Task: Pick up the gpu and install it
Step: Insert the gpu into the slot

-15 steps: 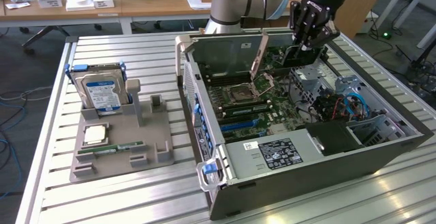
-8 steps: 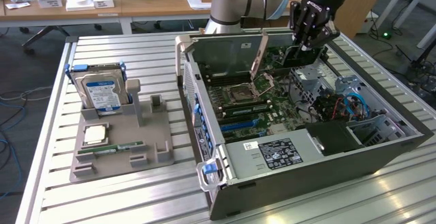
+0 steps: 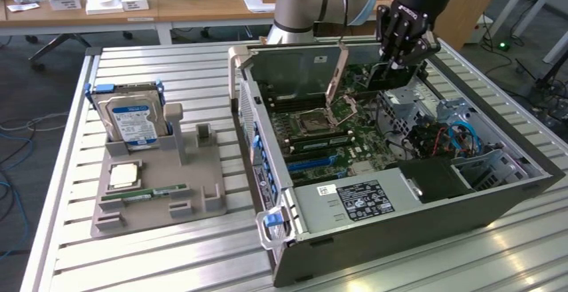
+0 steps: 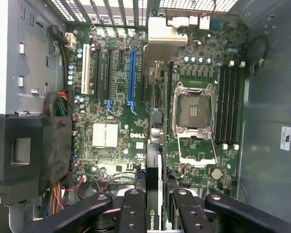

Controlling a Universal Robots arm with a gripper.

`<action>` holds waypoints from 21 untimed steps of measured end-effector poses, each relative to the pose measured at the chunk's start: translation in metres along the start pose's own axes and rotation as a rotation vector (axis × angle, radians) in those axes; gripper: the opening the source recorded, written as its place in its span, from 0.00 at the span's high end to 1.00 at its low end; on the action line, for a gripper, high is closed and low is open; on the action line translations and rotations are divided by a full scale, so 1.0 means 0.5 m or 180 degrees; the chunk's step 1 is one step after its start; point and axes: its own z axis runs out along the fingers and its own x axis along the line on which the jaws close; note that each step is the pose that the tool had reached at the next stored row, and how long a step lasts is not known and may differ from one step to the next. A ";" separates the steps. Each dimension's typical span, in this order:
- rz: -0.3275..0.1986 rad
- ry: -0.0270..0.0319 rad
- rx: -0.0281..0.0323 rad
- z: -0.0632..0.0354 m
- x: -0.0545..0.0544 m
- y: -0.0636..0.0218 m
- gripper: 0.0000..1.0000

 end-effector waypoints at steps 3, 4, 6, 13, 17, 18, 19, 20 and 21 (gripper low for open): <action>0.0000 -0.0002 0.0000 0.003 0.000 0.000 0.74; 0.0000 -0.0001 0.0000 0.004 0.000 0.000 0.74; 0.0000 -0.0001 0.0000 0.007 0.000 0.000 0.74; 0.0000 -0.0001 0.0000 0.013 0.000 0.000 0.74; 0.0000 -0.0001 0.0000 0.016 0.000 0.000 0.74; 0.0000 -0.0001 0.0000 0.016 0.000 0.000 0.74; 0.0000 -0.0001 0.0000 0.017 0.000 0.000 0.74; 0.0000 -0.0001 0.0000 0.018 0.000 0.000 0.74; 0.0000 -0.0001 0.0000 0.019 0.000 0.000 0.74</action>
